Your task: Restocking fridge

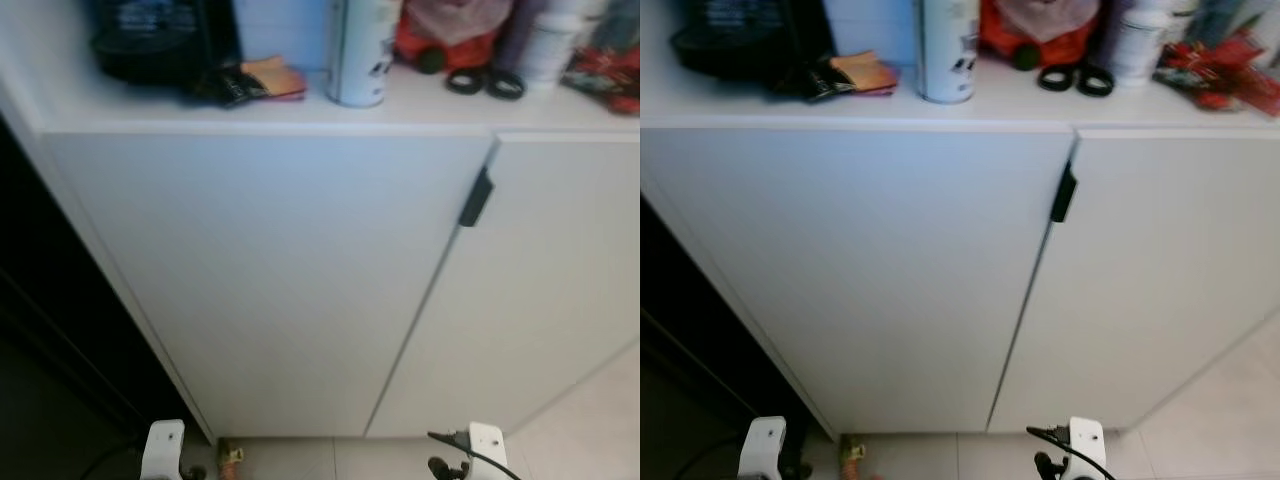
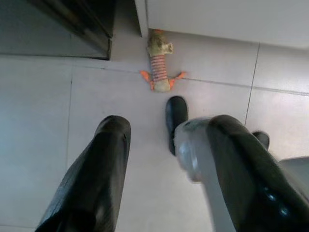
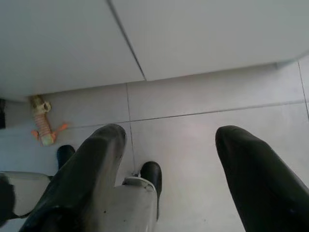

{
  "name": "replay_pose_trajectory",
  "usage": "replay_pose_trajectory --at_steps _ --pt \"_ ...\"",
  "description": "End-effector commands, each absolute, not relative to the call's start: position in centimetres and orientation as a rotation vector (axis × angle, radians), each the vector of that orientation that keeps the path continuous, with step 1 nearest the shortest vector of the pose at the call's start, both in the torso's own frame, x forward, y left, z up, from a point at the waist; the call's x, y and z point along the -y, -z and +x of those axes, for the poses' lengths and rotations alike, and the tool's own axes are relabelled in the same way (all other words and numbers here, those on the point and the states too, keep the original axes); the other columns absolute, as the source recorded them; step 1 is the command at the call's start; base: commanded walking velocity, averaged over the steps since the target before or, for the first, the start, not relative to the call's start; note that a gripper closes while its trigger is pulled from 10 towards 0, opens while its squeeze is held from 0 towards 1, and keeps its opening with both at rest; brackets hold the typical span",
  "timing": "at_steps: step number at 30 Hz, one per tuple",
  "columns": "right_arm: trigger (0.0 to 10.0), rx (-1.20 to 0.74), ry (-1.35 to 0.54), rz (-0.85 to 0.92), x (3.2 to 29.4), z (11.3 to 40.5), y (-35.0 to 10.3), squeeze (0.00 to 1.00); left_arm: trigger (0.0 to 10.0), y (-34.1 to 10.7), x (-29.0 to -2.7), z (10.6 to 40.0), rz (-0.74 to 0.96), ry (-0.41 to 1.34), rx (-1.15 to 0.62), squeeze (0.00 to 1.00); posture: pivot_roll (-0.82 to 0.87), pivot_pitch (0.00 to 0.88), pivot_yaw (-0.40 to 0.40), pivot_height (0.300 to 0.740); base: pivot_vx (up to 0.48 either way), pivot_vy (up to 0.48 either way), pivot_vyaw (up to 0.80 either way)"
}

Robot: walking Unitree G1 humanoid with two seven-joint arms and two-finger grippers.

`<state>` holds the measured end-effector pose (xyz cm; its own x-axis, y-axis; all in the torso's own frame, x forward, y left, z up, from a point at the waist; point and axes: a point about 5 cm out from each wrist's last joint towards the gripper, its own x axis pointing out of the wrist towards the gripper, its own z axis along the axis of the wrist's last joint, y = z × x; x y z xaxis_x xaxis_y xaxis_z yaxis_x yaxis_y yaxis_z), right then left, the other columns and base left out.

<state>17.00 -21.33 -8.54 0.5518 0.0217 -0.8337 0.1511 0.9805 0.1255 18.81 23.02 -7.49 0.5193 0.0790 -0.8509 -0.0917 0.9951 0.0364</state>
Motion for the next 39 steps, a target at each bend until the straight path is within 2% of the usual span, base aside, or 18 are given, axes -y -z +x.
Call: replay_pose_trajectory --at_steps 1,2,3,12,21,39 --pt "0.0 -0.984 0.071 0.197 21.09 17.17 8.51 0.0 0.0 7.64 -23.23 18.42 0.006 -0.096 -1.045 0.0 -0.13 0.023 -0.071 0.74 0.0 0.0 0.0" --pt "0.3 -0.986 0.073 0.197 21.1 17.16 8.52 0.0 0.9 7.64 -23.23 18.41 0.002 -0.1 -1.043 0.0 -0.13 0.023 -0.071 0.74 0.0 0.0 0.0" --pt "10.0 -0.989 0.078 0.204 21.09 17.12 8.55 0.0 10.0 7.64 -23.27 18.42 0.01 -0.102 -1.044 0.0 -0.13 0.023 -0.071 0.74 0.0 0.0 0.0" --pt "10.0 -0.987 0.095 0.239 21.02 17.06 8.59 0.0 10.0 7.63 -23.33 18.41 0.024 -0.101 -1.052 0.0 -0.13 0.027 -0.071 0.74 0.0 0.0 0.0" --pt "10.0 -0.989 0.044 0.171 21.1 17.25 8.47 0.0 10.0 7.64 -23.34 18.39 0.037 -0.092 -1.061 0.0 -0.13 0.027 -0.071 0.74 0.0 0.0 0.0" --pt "10.0 -1.005 0.05 0.165 21.17 16.91 8.62 0.0 10.0 7.72 -23.36 18.21 0.055 -0.081 -1.064 0.0 -0.12 0.018 -0.063 0.74 0.0 0.0 0.8"
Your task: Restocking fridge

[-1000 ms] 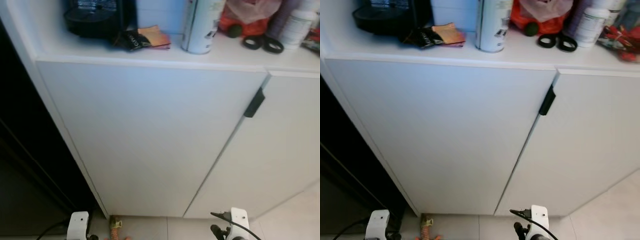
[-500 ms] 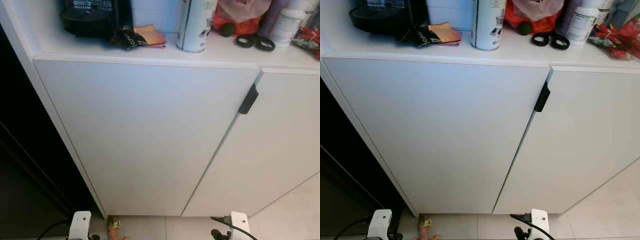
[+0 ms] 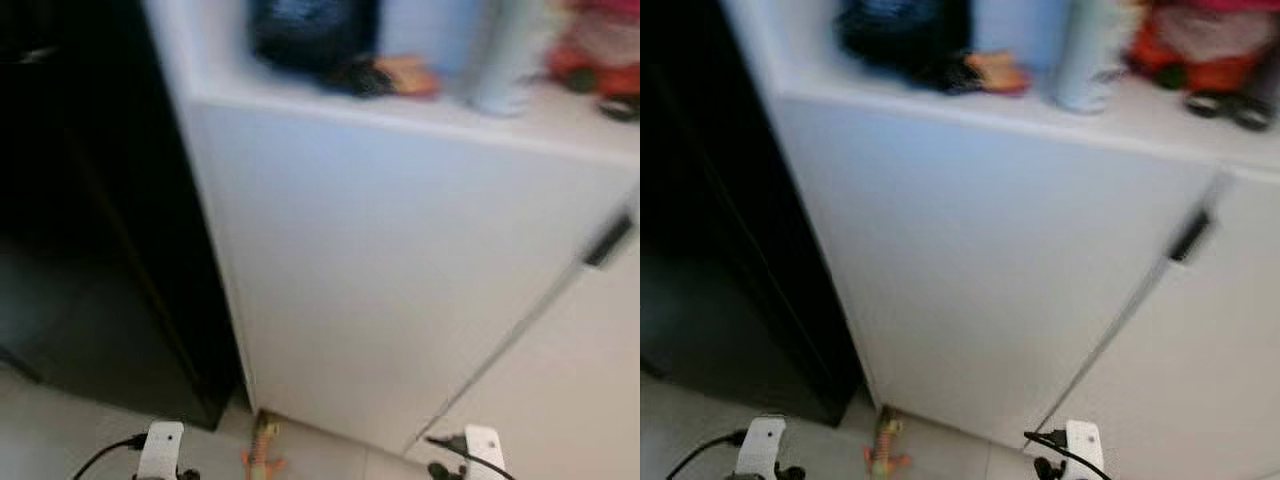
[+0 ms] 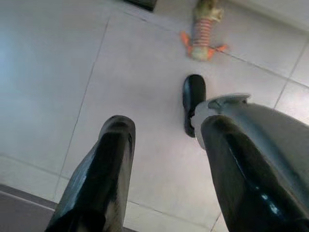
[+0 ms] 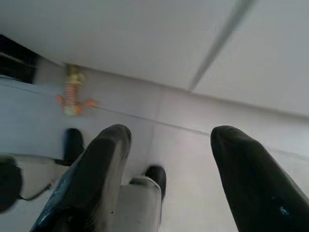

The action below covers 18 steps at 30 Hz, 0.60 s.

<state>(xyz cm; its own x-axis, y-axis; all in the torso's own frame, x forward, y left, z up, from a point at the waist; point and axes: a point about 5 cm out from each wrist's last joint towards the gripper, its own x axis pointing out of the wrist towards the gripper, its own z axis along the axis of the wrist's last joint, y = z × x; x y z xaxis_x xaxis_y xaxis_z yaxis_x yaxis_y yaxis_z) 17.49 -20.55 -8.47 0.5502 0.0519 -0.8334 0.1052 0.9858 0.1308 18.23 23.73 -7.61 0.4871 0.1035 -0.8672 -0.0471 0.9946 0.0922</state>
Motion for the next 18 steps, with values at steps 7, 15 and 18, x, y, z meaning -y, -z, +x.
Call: replay_pose_trajectory --at_steps 7,15,18 --pt "10.0 -1.004 0.068 0.218 21.15 16.67 8.72 0.0 10.0 7.83 -23.22 18.06 0.058 -0.078 -1.073 0.0 -0.12 0.005 -0.074 0.74 0.0 0.0 0.08" --pt "10.0 -0.987 0.078 0.216 21.23 16.63 8.7 0.0 10.0 7.97 -23.19 17.8 0.046 -0.084 -1.086 0.0 -0.14 0.0 -0.076 0.74 0.0 0.044 0.0" --pt "10.0 -0.99 0.078 0.214 21.22 16.59 8.72 0.0 10.0 7.99 -23.18 17.76 0.041 -0.088 -1.086 0.0 -0.14 0.0 -0.076 0.74 0.0 0.349 0.0"
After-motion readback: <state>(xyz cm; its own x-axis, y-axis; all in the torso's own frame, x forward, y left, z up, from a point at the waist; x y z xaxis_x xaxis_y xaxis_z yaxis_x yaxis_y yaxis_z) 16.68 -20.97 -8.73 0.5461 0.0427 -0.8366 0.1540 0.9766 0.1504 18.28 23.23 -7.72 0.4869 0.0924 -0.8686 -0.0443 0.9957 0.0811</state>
